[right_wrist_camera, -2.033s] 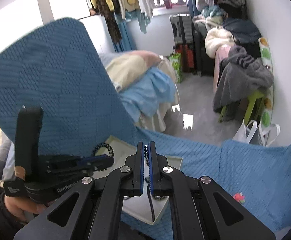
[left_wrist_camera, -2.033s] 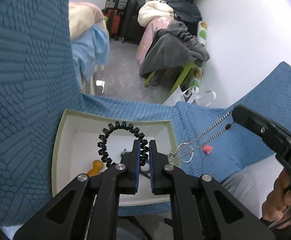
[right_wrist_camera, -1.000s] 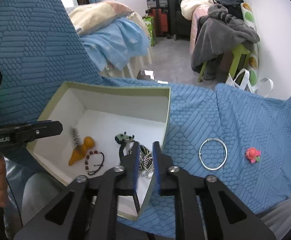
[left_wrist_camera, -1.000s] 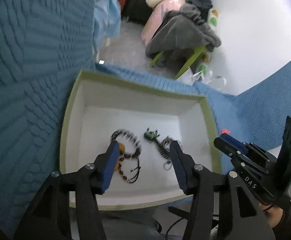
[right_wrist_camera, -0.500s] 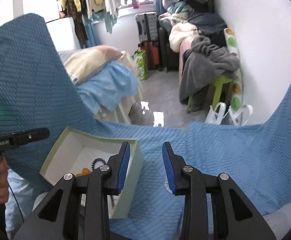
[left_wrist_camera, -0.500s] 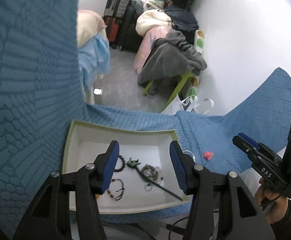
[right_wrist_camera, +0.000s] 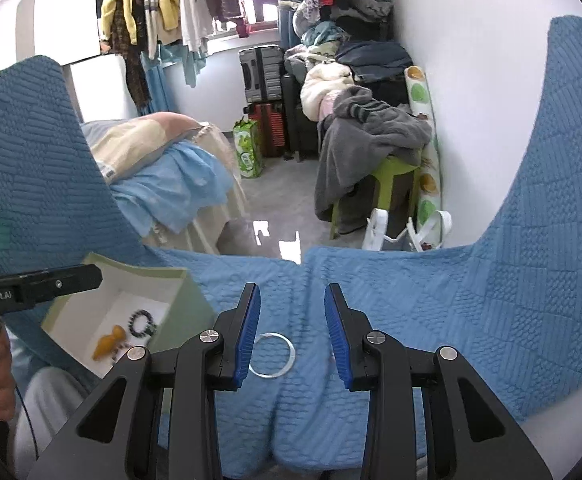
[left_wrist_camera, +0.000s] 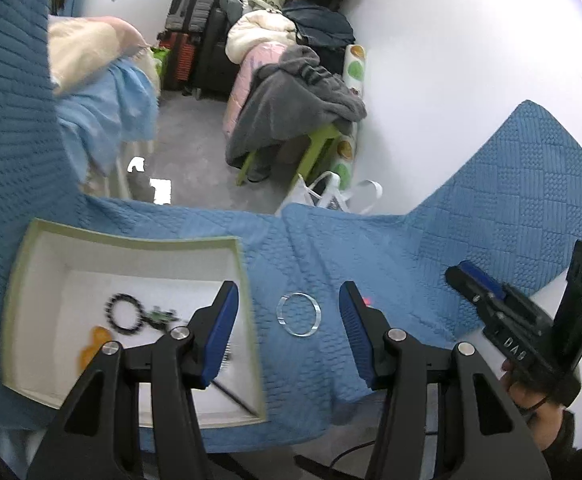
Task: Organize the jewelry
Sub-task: 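Move the left tool to the silver hoop bangle while the right tool reaches the pink hat keychain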
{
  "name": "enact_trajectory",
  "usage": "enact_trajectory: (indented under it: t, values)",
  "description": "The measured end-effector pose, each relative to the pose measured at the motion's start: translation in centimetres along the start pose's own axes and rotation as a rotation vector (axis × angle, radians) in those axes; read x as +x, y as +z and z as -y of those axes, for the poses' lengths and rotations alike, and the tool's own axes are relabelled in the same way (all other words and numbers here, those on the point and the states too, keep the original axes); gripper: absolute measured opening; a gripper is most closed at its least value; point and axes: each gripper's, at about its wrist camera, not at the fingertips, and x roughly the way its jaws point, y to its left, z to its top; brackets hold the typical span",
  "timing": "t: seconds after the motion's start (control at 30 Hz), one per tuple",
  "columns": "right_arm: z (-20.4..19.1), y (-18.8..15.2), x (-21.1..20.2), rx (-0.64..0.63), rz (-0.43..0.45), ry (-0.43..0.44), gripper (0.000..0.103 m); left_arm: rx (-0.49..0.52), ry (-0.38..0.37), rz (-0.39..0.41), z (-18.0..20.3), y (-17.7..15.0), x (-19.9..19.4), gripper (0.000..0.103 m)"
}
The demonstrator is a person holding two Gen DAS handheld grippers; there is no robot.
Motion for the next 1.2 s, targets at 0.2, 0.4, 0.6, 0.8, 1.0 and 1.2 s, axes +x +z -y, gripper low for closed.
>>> enact_trajectory:
  t: [0.2,0.4,0.6,0.8,1.0,1.2]
  values:
    - [2.4,-2.3,0.0,0.026,-0.015,-0.004,0.031,0.022,0.008,0.001,2.7,-1.0,1.8,0.053]
    - [4.2,-3.9,-0.7,0.035,-0.01,-0.008,0.031,0.042,0.021,0.0,4.2,-2.3,2.9,0.053]
    - [5.6,-5.3,-0.4,0.049,-0.013,0.011,0.031,0.064,0.016,-0.031,5.7,-4.2,5.1,0.053]
    - [7.1,-7.3,1.3,0.07,-0.056,0.054,0.031,0.059,0.012,-0.065,6.0,-5.7,7.8,0.052]
    - [8.4,-7.9,4.2,0.116,-0.113,0.101,0.031,0.03,0.018,-0.106,5.5,-6.5,11.1,0.048]
    - [9.3,-7.7,9.0,0.137,-0.203,0.159,0.03,0.06,0.052,-0.135,5.1,-6.7,14.4,0.044]
